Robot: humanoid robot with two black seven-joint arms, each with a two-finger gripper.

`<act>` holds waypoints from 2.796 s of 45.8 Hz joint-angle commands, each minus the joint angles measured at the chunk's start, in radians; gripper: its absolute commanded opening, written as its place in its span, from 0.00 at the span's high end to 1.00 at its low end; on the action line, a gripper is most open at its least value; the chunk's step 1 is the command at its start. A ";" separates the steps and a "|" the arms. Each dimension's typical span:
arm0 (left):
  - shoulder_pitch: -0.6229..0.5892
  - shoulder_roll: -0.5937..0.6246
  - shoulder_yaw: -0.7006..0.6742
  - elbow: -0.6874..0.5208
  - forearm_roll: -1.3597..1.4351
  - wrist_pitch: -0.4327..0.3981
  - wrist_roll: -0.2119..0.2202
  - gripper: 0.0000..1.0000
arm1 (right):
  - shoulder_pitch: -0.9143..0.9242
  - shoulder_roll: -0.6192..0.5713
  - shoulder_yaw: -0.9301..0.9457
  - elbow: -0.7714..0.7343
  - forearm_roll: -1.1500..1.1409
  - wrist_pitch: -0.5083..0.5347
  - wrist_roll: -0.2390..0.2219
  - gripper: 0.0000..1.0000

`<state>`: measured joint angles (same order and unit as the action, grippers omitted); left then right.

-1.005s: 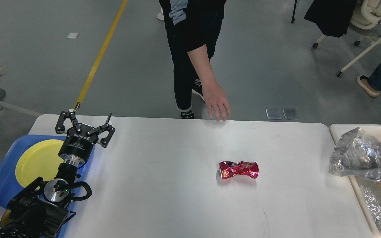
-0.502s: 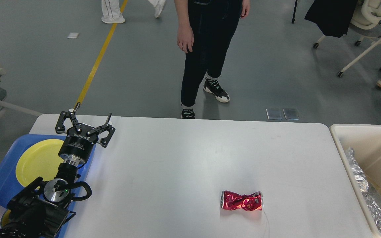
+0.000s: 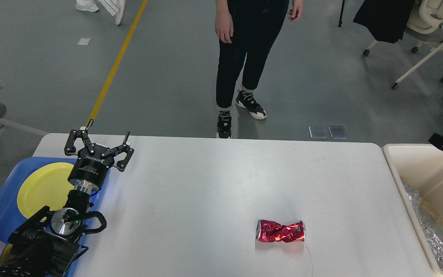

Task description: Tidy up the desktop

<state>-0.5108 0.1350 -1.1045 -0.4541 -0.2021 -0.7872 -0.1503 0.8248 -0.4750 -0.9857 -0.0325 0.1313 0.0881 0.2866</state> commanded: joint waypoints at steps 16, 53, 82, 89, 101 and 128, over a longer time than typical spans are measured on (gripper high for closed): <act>0.000 0.000 0.000 0.000 0.001 0.000 0.000 0.00 | 1.020 -0.382 -0.005 1.396 -0.551 0.259 0.060 0.00; 0.000 0.000 0.000 0.000 0.001 0.000 0.000 0.00 | 0.521 -0.067 0.254 1.590 0.218 -0.166 -0.115 0.00; 0.000 0.000 0.000 0.000 0.000 -0.001 0.000 0.00 | 0.326 0.141 0.437 1.307 0.468 -0.323 -0.244 0.00; 0.000 0.000 0.000 0.000 0.000 -0.001 0.000 0.00 | 0.324 0.141 0.437 1.316 0.468 -0.323 -0.245 0.00; 0.000 0.000 0.000 0.000 0.000 -0.001 0.000 0.00 | 0.390 0.069 0.438 1.428 0.470 -0.324 -0.245 0.00; 0.000 0.000 0.000 0.000 0.000 0.000 0.000 0.00 | 0.372 0.117 0.433 1.587 0.472 -0.487 -0.320 0.00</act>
<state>-0.5108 0.1350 -1.1044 -0.4541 -0.2016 -0.7881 -0.1503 1.2434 -0.4131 -0.5571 1.6326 0.6016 -0.3710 -0.0355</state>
